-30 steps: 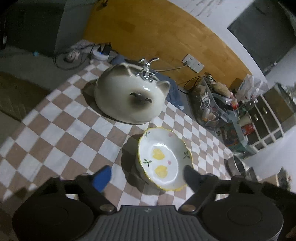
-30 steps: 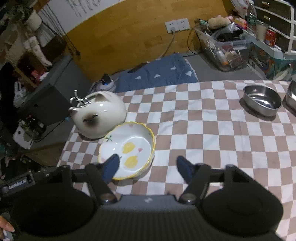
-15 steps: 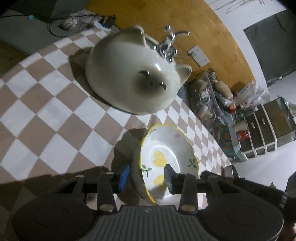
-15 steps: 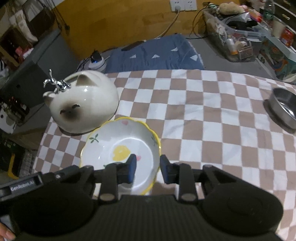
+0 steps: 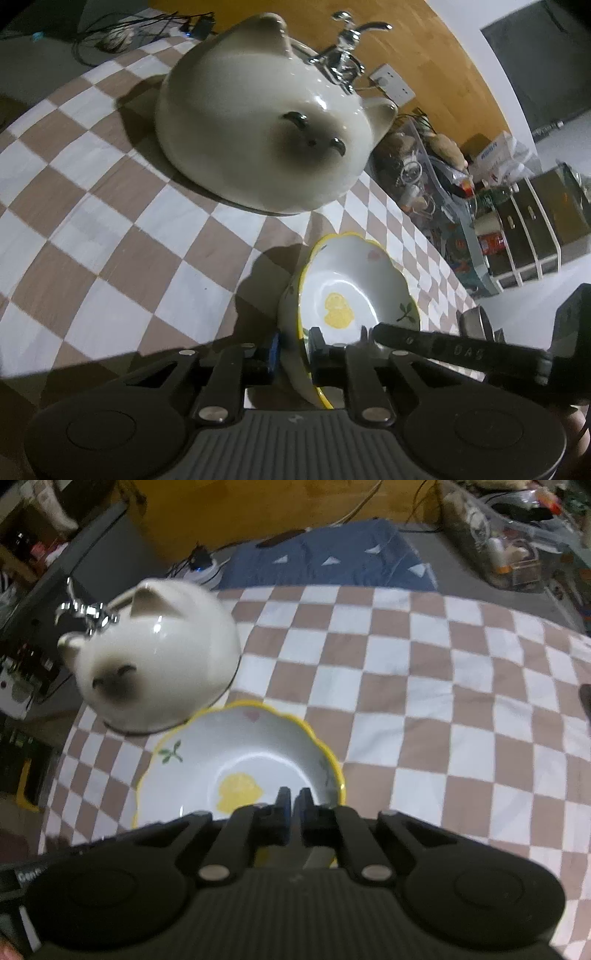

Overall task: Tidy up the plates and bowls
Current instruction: 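Lift the floral bowl with both tools away from the cat teapot, then carry the floral bowl with both tools over the cream two-handled bowl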

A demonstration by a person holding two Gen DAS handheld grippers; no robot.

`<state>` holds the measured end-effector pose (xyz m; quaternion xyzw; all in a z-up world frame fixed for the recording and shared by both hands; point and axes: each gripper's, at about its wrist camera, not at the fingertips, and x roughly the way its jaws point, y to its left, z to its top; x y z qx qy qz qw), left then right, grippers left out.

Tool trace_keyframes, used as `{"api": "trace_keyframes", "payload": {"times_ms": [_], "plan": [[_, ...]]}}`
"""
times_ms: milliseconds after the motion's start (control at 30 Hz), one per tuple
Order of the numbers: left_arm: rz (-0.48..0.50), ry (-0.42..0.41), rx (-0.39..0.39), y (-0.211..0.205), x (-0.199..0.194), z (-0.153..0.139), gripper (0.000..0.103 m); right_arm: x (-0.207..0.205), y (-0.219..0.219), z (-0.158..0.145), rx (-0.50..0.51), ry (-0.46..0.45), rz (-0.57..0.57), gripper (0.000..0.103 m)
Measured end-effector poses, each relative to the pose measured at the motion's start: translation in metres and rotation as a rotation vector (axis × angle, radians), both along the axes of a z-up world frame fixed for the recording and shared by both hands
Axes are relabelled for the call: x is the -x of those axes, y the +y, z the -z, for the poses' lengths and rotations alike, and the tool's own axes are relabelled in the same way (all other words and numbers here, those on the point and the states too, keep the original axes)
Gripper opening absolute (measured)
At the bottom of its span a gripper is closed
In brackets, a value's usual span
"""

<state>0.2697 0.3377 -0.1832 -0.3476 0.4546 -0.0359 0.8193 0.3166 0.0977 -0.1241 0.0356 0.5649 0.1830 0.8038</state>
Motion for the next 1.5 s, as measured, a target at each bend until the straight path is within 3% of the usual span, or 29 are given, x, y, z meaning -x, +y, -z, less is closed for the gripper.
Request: {"api": "trace_keyframes", "payload": {"times_ms": [100,233,433,467,533,567,600,733,833,900,967,1267,1500], "plan": [[0.024,-0.013,-0.036,-0.004,0.0,-0.003,0.018,0.005,0.003,0.005,-0.007,0.018,-0.039,0.0],[0.033,-0.025,-0.061,-0.007,0.0,-0.004,0.018,0.018,0.012,-0.012,-0.052,-0.046,-0.082,0.0],[0.021,-0.019,-0.059,-0.007,0.0,-0.004,0.018,0.013,0.01,-0.034,0.026,-0.138,-0.044,0.004],[0.018,-0.017,-0.058,-0.007,-0.001,-0.004,0.018,0.012,0.006,-0.036,0.036,-0.151,-0.03,0.009],[0.011,-0.014,-0.056,-0.008,-0.002,-0.004,0.018,0.007,0.0,-0.039,0.054,-0.168,-0.008,0.038],[0.008,-0.013,-0.055,-0.008,-0.002,-0.004,0.018,0.005,-0.004,-0.039,0.064,-0.177,0.002,0.06],[0.007,-0.012,-0.056,-0.008,-0.002,-0.004,0.018,0.004,-0.007,-0.039,0.075,-0.187,0.007,0.064],[0.003,-0.005,-0.063,-0.009,-0.004,-0.003,0.018,-0.007,-0.013,-0.025,0.059,-0.138,-0.006,0.062],[0.002,0.0,-0.068,-0.01,-0.005,-0.001,0.019,-0.015,-0.009,-0.012,0.027,-0.084,-0.019,0.046],[0.001,0.003,-0.07,-0.011,-0.007,0.0,0.019,-0.016,-0.009,-0.006,0.009,-0.059,-0.03,0.027],[0.007,0.001,-0.081,-0.012,-0.008,0.001,0.019,-0.015,-0.007,-0.001,0.012,-0.049,-0.035,0.017],[0.011,-0.006,-0.121,-0.018,0.006,-0.009,0.015,-0.001,-0.012,-0.014,-0.012,-0.075,-0.048,0.011],[0.02,-0.057,-0.138,-0.026,0.033,-0.038,0.015,0.028,-0.024,-0.043,-0.032,-0.112,-0.046,0.011]]}}
